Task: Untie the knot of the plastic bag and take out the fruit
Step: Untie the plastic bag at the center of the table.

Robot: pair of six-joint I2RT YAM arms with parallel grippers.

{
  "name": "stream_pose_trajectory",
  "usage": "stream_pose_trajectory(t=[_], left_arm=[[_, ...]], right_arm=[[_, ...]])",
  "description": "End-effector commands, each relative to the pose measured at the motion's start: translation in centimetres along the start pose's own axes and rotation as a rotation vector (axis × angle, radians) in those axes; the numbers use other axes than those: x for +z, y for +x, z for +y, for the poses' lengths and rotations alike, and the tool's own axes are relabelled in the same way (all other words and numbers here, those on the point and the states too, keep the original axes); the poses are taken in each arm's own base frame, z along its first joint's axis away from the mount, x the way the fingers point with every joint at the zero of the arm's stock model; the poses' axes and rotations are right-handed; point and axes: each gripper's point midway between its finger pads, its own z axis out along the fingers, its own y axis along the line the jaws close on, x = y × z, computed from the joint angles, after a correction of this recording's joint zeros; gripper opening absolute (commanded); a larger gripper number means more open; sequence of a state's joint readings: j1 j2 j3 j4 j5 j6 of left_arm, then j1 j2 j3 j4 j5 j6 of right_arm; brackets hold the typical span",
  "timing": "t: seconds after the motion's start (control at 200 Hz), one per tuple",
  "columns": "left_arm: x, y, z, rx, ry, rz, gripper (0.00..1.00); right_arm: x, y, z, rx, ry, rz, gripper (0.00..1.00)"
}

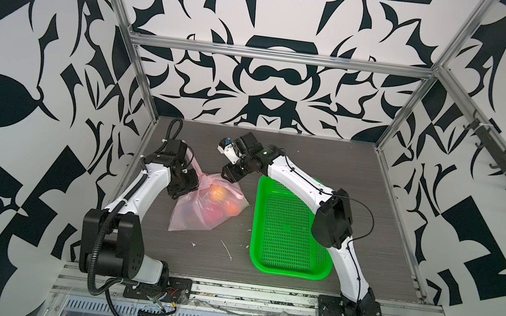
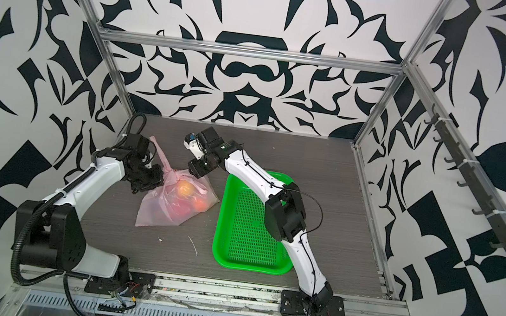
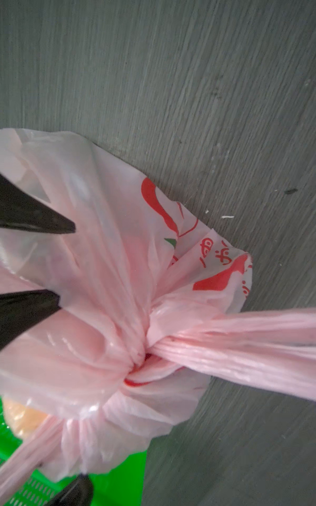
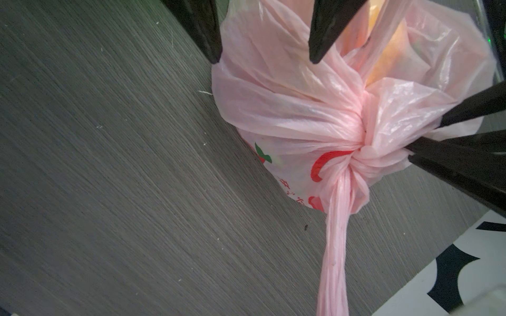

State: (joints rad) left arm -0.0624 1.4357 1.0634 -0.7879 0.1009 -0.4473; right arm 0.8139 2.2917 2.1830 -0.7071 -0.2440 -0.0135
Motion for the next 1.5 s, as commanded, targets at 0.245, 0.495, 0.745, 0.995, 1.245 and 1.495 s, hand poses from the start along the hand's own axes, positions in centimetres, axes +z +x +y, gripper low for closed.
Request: stream_pose_trajectory(t=[0.245, 0.495, 0.745, 0.995, 1.245, 1.495], left_arm=[[0.9, -0.3, -0.5, -0.051, 0.053, -0.055, 0.33], [0.3, -1.6, -1.2, -0.075, 0.088, -0.119, 0.27], [-0.4, -2.7, -1.9, -0.079, 0.123, -0.173, 0.23], [-0.9, -3.1, -1.8, -0.075, 0.122, -0.215, 0.16], [-0.7, -2.8, -1.5, -0.053, 0.098, -0.193, 0.07], [-1.0, -2.2, -2.3, 0.045, 0.123, -0.138, 0.44]], right_arm=[[-0.1, -0.1, 2.7, -0.023, -0.122, 0.009, 0.55], [1.0, 0.2, 3.0, -0.011, -0.136, 0.024, 0.56], [1.6, -0.2, 2.5, -0.002, -0.101, 0.001, 0.39], [-0.7, -1.8, 2.1, 0.002, -0.051, -0.091, 0.03], [-2.5, -2.1, 1.8, 0.029, -0.022, -0.136, 0.0], [-2.1, -1.8, 2.1, 0.047, -0.051, -0.13, 0.0]])
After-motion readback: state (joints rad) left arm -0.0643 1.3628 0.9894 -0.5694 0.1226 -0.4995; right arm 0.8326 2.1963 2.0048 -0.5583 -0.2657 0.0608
